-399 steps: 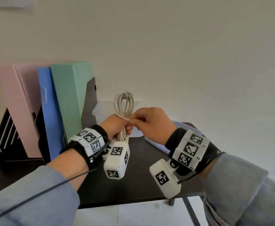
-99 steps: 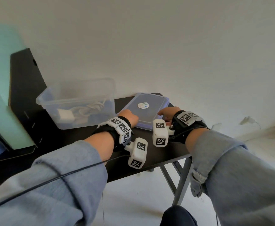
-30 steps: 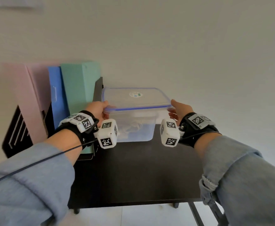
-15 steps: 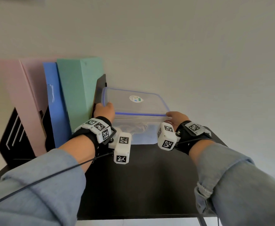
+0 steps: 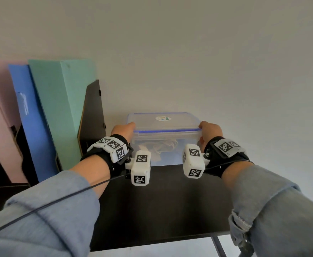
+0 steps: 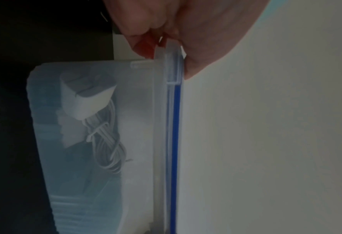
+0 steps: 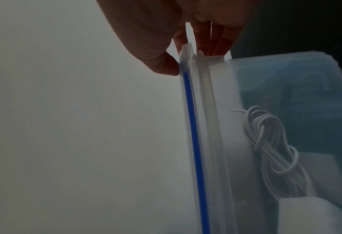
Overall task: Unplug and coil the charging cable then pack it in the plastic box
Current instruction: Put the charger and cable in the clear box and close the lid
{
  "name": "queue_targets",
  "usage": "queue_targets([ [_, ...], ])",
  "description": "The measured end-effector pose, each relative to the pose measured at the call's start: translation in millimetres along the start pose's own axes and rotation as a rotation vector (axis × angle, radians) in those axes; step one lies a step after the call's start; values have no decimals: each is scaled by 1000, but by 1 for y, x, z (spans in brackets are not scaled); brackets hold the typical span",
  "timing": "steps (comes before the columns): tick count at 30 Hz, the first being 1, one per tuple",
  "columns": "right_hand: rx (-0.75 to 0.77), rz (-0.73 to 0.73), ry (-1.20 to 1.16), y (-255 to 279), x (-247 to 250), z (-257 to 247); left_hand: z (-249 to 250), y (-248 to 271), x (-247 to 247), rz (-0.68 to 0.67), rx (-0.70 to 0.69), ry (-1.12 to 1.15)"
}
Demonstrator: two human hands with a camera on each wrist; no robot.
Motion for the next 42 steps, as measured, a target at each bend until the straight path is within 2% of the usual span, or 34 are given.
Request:
queue_targets([
  [7,54,122,42,6,3,5,6,18,3,-16,8,3],
  [11,81,111,114,10,4,1,4,16,5,-7,17,86],
  [16,94,-4,230,11,-3,-12,7,20,3,-12,25,68],
  [21,155,6,371,2,1,-17,7,18,1,-34,13,-3],
  [28,109,-12,466,-8,3,-19,6,11,-5,-88,27,-21],
  [34,33,8,447,-20,-3,-16,8,-3,-7,-87,61,46],
  [36,11,-11,369,-27,-8,-15,11,-11,-8,-68,30,1],
  [42,-143,-125,49,-49,-25,-11,15,-29,-9,-44,97,-84],
])
Point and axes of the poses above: each hand's wrist, its own y-axis away from the middle knuckle, its own x-axis out of the back of the hand, z = x × y, the point moved 7 cm from there along -y, towards the middle knuckle, and after that the axes turned 11 degrees about y, right-handed, at the moved point
